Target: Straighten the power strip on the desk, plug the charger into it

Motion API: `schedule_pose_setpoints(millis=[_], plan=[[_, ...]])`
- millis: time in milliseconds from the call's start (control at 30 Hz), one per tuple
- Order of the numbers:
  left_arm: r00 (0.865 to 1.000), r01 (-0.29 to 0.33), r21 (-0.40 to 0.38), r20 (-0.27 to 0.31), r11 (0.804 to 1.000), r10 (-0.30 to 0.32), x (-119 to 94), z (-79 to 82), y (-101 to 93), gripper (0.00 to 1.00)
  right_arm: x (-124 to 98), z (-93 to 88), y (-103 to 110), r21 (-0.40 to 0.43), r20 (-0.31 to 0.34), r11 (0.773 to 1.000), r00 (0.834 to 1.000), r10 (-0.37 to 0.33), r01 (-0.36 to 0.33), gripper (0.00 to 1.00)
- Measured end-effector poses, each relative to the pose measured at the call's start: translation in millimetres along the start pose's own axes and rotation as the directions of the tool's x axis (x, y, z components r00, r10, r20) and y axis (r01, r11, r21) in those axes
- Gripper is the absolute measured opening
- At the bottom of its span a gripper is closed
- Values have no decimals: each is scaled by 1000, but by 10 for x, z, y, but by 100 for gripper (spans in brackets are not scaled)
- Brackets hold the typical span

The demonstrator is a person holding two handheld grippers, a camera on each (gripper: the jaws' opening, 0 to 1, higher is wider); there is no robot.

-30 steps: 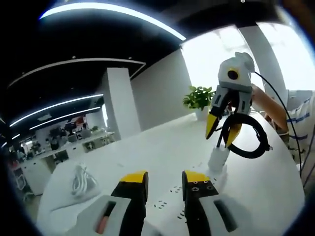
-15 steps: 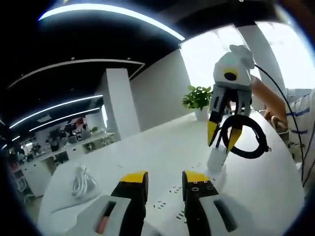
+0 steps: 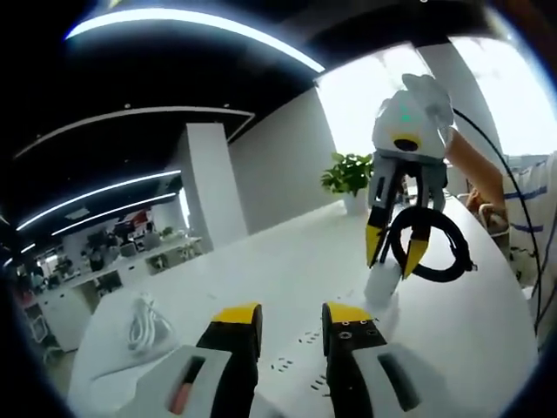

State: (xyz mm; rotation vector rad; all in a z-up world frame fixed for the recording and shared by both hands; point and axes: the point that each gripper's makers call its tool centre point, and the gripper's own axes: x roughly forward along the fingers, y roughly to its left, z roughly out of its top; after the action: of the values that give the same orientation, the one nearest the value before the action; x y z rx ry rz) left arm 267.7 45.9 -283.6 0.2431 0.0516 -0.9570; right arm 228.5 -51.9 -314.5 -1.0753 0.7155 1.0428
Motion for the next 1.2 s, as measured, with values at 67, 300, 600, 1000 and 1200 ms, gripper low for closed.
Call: schedule_pose_setpoints(millis=[67,300,600,1000,1200], plan=[[1000,0,2,1,1000,0,0,3,-11,27,9,4,4,-3,-8,1000,1000,4,-4,23],[1000,2,4,3,1000,-2,-4,16,-23,27,40,6,-2,-30,-63,999,998,9,-11,23],[1000,12,16,-7,1000,-11,3,11,-61,27,76,5,19,-162,-164,982,984,66,-93,23],[1000,14,18,-21,1000,-14,19,-30,-105,27,116,-7,-48,-30,-162,966,955,249,-257,23],[999,15,28,-29,1000,-14,26,-35,-130,27,103,-51,-81,51,-53,943,942,332,-330,23]])
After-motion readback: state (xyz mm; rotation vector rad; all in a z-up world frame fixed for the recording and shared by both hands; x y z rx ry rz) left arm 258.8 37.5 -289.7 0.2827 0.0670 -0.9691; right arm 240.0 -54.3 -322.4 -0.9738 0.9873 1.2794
